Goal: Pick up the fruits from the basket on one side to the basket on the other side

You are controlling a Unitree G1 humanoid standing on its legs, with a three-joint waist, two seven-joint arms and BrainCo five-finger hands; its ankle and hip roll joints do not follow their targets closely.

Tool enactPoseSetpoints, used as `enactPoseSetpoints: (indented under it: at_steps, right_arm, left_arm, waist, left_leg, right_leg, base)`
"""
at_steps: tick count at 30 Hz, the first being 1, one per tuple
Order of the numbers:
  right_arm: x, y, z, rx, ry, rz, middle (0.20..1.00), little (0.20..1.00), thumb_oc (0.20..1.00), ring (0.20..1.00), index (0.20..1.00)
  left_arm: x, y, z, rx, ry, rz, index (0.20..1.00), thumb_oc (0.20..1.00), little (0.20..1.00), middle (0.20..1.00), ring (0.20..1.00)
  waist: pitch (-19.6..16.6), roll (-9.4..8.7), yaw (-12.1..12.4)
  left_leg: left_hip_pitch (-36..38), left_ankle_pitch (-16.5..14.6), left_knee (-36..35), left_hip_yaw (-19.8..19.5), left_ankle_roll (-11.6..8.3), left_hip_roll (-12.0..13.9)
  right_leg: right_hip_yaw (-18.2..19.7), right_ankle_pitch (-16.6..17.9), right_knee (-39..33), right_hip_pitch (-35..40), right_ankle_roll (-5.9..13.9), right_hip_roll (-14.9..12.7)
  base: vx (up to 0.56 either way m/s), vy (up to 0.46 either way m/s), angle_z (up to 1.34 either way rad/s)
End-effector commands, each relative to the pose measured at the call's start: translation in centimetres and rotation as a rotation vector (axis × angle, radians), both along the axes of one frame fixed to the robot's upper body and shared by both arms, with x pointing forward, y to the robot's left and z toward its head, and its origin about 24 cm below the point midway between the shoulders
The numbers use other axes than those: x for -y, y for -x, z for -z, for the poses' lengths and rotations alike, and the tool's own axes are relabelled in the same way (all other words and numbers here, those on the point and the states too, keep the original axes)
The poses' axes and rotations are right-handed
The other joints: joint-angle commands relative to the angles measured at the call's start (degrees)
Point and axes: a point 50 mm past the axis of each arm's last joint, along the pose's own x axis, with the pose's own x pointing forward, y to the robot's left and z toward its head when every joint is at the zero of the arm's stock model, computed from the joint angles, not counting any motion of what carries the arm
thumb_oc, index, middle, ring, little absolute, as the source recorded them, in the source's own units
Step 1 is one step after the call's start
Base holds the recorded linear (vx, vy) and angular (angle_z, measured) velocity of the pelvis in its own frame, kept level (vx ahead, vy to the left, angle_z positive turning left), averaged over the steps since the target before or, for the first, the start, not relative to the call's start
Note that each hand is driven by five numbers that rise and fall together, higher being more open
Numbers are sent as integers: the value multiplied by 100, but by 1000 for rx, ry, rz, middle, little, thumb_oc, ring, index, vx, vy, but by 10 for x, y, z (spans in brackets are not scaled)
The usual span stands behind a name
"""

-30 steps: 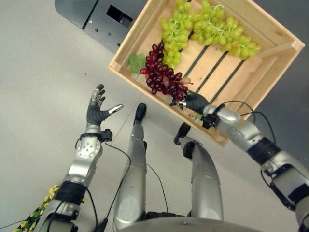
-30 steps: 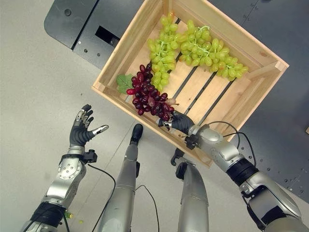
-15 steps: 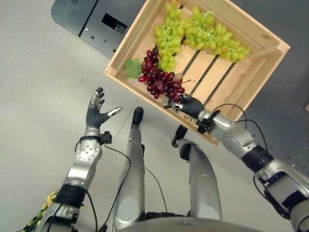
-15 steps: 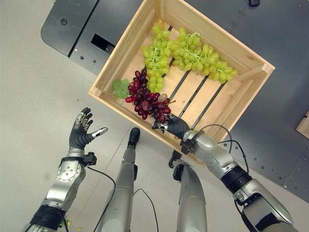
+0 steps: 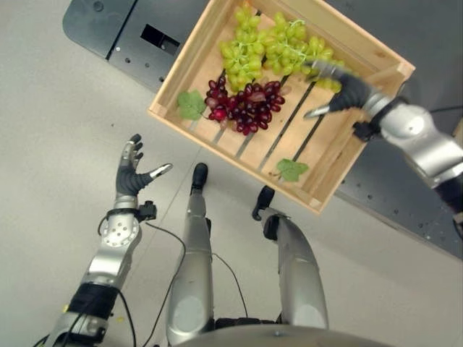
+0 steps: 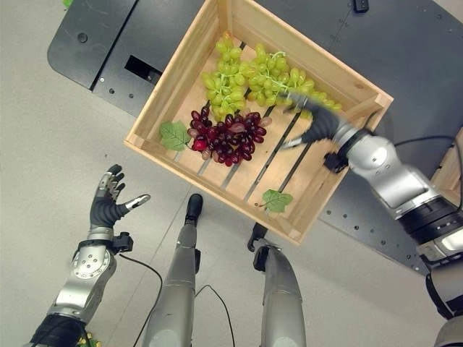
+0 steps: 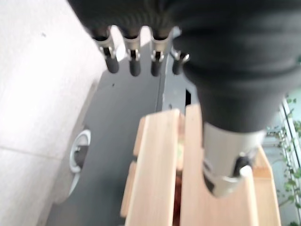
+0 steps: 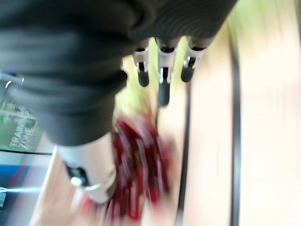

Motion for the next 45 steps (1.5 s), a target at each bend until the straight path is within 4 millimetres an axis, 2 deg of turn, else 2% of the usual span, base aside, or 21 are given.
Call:
enactPoseSetpoints:
  at_steps: [1, 2, 6, 10, 13, 17, 22, 26, 31, 32, 40, 45]
  right_arm:
    - [-22, 4, -12, 175, 60, -17, 1000, 1000, 1000, 1000, 1000]
    - [-13, 3, -19, 225, 23, 46, 1000, 1000, 1000, 1000, 1000]
    - [-1, 1, -24, 256, 8, 117, 1000, 1000, 1000, 1000, 1000]
    - [9, 2, -39, 350, 136, 223, 1000, 1000, 1000, 1000, 1000]
    - [5, 9, -50, 427, 247, 248, 1000, 1000, 1000, 1000, 1000]
    - [-3, 12, -51, 455, 320, 245, 1000, 1000, 1000, 1000, 1000]
    - [-18, 3, -40, 415, 444, 229, 1000, 1000, 1000, 1000, 1000]
    - [-42, -12, -25, 366, 612, 194, 1000, 1000, 1000, 1000, 1000]
    - [-58, -20, -22, 355, 662, 168, 1000, 1000, 1000, 1000, 1000]
    - [-68, -24, -16, 340, 687, 146, 1000, 1000, 1000, 1000, 1000]
    - [-99, -42, 10, 241, 689, 93, 1000, 1000, 1000, 1000, 1000]
    - [-108, -50, 25, 186, 678, 94, 1000, 1000, 1000, 1000, 1000]
  left_arm:
    - [-8, 8, -22, 123, -53, -38, 1000, 1000, 1000, 1000, 1000]
    - [-9, 9, -21, 122, -40, -49, 1000, 1000, 1000, 1000, 1000]
    - [-10, 11, -19, 115, -23, -55, 1000, 1000, 1000, 1000, 1000]
    - [-9, 12, -18, 110, -13, -56, 1000, 1000, 1000, 1000, 1000]
    - [-10, 13, -20, 114, -25, -59, 1000, 1000, 1000, 1000, 1000]
    - [-8, 12, -20, 112, -29, -55, 1000, 1000, 1000, 1000, 1000]
    - [-5, 10, -17, 97, -32, -40, 1000, 1000, 1000, 1000, 1000]
    - [-1, 6, -14, 77, -42, -23, 1000, 1000, 1000, 1000, 1000]
    - [1, 3, -14, 76, -42, -21, 1000, 1000, 1000, 1000, 1000]
    - [4, 1, -15, 80, -37, -14, 1000, 1000, 1000, 1000, 1000]
    - [9, -5, -15, 82, -26, 0, 1000, 1000, 1000, 1000, 1000]
    - [11, -7, -13, 75, -19, 1, 1000, 1000, 1000, 1000, 1000]
  waist:
    - [-56, -204, -72]
    - [-56, -209, -82]
    - [-56, -221, -86]
    - [-56, -225, -91]
    - [-56, -237, -110]
    - [-56, -217, -113]
    - [-56, -186, -78]
    - [-56, -139, -14]
    - [-56, -118, -20]
    - [-56, -113, -7]
    - [-56, -110, 62]
    - [-56, -113, 91]
  left_leg:
    - [566, -568, 54, 284, 334, -210]
    - [578, -576, 40, 305, 346, -204]
    - [591, -583, 32, 322, 360, -199]
    - [584, -594, 41, 336, 368, -197]
    - [547, -568, 55, 342, 377, -198]
    - [521, -574, 73, 322, 395, -212]
    - [475, -581, 95, 327, 409, -216]
    - [423, -573, 102, 333, 412, -235]
    - [386, -568, 108, 320, 411, -231]
    - [371, -573, 110, 313, 415, -238]
    - [289, -559, 99, 269, 415, -223]
    - [244, -536, 72, 242, 416, -197]
  right_leg:
    - [172, 584, -923, 378, 713, -90]
    - [182, 584, -932, 390, 713, -78]
    - [193, 590, -926, 382, 713, -71]
    - [219, 579, -904, 354, 713, -58]
    - [230, 626, -922, 322, 706, -48]
    - [237, 636, -934, 300, 703, -49]
    - [241, 635, -917, 266, 704, -60]
    - [240, 639, -922, 210, 695, -56]
    - [237, 645, -926, 185, 689, -48]
    - [238, 644, -917, 170, 685, -44]
    - [209, 640, -888, 77, 683, -35]
    - [192, 631, -875, 19, 675, -21]
  base:
    - [-9, 8, -4]
    - [-10, 8, -5]
    - [-7, 13, -6]
    - [6, 16, -4]
    - [0, 0, 0]
    - [0, 0, 0]
    - [0, 0, 0]
    - [0, 0, 0]
    - [0, 0, 0]
    - [0, 0, 0]
    - [0, 0, 0]
    - [0, 0, 0]
